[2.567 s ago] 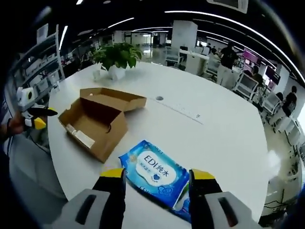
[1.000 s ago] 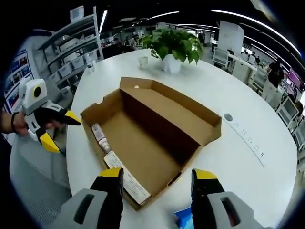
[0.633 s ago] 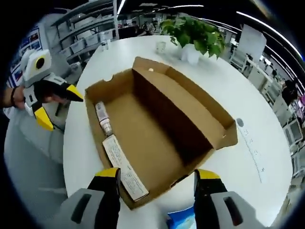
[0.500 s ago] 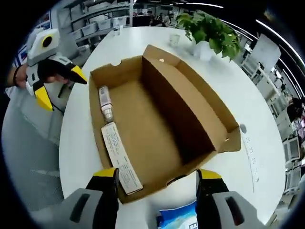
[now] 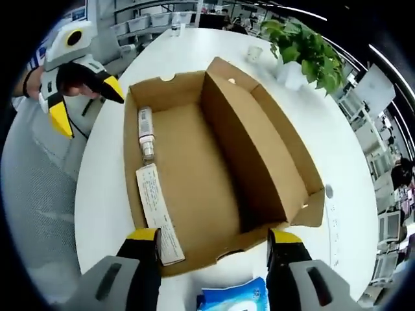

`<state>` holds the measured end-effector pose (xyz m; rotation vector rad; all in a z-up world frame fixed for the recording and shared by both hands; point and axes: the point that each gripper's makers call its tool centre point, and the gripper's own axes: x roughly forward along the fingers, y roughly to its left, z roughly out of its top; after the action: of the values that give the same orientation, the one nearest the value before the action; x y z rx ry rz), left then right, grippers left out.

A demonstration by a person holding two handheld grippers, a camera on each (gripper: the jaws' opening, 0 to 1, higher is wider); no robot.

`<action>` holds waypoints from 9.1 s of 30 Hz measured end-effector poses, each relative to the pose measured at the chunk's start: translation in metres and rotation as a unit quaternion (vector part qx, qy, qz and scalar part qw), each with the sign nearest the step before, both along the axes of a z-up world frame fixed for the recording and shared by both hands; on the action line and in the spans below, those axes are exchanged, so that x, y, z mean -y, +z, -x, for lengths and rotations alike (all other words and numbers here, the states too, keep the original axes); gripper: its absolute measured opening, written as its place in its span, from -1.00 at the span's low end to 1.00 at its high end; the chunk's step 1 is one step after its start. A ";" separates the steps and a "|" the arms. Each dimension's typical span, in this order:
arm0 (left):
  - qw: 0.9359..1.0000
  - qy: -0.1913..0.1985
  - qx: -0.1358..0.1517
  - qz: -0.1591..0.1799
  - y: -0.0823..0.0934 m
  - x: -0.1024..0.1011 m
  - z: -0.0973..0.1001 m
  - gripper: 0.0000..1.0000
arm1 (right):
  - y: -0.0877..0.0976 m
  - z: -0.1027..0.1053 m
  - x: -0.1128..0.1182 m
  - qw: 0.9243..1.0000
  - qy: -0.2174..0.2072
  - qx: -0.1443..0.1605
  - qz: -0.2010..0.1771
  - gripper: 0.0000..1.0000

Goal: Operate the shoe box by opening the lid, removing the specified soft item, and placing it in the target area until the item is outside and the box remains undamaged.

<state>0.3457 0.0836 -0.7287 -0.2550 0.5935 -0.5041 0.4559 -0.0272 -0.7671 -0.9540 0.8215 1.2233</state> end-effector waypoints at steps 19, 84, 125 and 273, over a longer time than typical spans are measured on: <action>1.000 0.006 -0.012 0.004 -0.005 -0.005 -0.002 0.05 | -0.017 0.001 -0.026 0.992 0.116 -0.008 0.046 0.22; 1.000 0.026 -0.017 0.003 -0.006 -0.016 -0.001 0.06 | 0.051 0.021 -0.018 0.995 0.096 0.005 0.024 -0.70; 0.999 0.029 -0.021 -0.009 -0.008 -0.011 0.006 0.07 | 0.062 0.024 0.159 0.998 -0.043 0.010 0.049 -0.70; 0.987 0.136 -0.049 -0.071 0.019 -0.022 0.048 0.14 | -0.055 -0.090 0.366 0.986 -0.031 0.007 0.161 -0.50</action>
<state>0.2974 0.1052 -0.7093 -0.2214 0.6758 -0.1845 0.5454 -0.3933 -0.8222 -1.1864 1.0507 1.0457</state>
